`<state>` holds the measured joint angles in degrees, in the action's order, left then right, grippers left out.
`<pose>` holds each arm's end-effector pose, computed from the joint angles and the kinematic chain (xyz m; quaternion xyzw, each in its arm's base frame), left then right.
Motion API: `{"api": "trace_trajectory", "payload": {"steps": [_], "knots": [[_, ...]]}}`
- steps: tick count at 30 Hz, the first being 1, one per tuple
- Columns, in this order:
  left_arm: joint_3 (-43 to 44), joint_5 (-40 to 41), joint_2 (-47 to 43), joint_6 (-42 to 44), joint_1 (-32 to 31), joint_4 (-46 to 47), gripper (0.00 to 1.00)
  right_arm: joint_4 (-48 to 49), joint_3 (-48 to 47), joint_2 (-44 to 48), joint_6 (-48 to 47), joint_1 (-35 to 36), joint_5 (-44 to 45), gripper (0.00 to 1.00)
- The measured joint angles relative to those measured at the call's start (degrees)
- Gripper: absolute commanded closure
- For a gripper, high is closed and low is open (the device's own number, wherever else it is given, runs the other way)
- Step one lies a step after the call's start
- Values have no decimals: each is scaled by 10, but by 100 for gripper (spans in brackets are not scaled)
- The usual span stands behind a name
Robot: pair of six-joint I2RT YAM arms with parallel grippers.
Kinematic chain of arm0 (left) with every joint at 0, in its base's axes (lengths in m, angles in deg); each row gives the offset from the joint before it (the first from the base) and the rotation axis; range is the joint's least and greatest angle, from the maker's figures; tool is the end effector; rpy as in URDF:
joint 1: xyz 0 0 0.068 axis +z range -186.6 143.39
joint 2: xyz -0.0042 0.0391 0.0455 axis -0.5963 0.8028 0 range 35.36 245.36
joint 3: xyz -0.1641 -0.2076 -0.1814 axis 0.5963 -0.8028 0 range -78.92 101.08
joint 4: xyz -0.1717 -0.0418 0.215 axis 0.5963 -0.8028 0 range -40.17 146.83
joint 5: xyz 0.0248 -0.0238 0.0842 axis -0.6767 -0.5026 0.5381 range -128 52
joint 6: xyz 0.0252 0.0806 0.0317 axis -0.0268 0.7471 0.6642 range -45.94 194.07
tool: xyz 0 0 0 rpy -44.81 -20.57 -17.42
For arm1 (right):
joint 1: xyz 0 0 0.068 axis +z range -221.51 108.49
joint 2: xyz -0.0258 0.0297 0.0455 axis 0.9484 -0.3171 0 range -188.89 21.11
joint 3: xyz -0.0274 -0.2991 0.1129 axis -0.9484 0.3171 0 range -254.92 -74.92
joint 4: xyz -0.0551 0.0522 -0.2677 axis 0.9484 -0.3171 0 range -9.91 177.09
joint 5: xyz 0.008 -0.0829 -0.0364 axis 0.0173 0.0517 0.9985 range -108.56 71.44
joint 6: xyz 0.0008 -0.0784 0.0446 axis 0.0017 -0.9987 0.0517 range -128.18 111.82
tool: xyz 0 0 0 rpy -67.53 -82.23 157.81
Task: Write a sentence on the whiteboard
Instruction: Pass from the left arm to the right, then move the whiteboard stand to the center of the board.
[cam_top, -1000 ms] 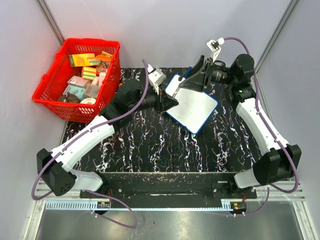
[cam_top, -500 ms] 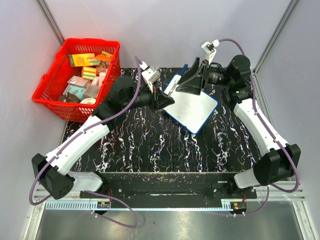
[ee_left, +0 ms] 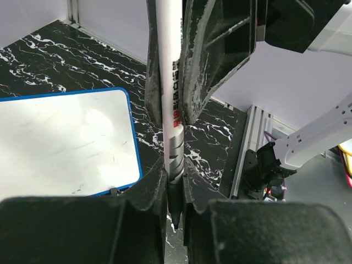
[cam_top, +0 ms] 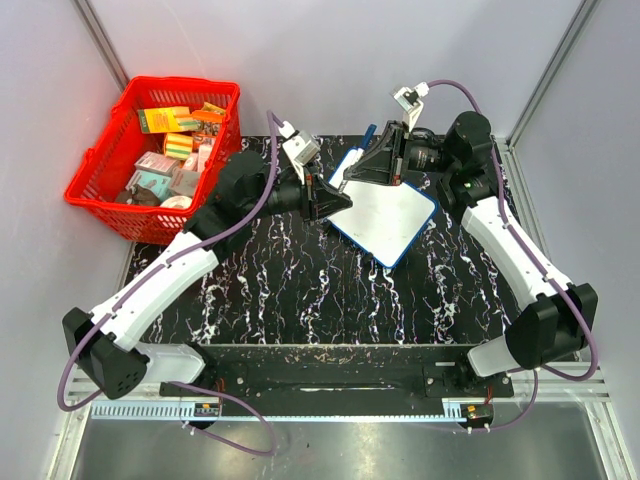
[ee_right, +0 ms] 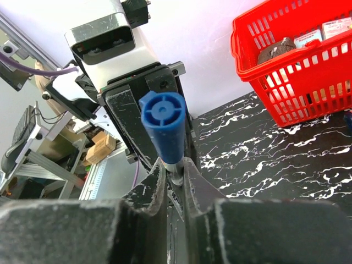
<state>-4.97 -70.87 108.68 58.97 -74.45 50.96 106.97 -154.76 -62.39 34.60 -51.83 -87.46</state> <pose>0.2365 -0.2390 0.4635 0.3267 0.6570 -0.4753 0.4856 0.3038 0.1885 0.4967 -0.3442 0.5756 0.6323 0.3878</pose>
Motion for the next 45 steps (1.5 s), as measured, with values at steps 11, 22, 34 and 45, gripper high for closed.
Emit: {"api": "trace_trajectory", "payload": {"steps": [11, 22, 34, 45], "knots": [[2, 1, 0, -1, 1, -6, 24, -18, 0, -2, -19, 0, 5, 100], [-77, -13, -30, -46, 96, 61, 13, -195, -14, -1, -150, -11, 119, 100], [-25, 44, 208, -72, 142, 59, 64, -337, -47, 3, -270, -38, 320, 100], [0, 41, 334, -75, 12, 65, 100, -388, -82, 24, -328, -57, 421, 100]]}}
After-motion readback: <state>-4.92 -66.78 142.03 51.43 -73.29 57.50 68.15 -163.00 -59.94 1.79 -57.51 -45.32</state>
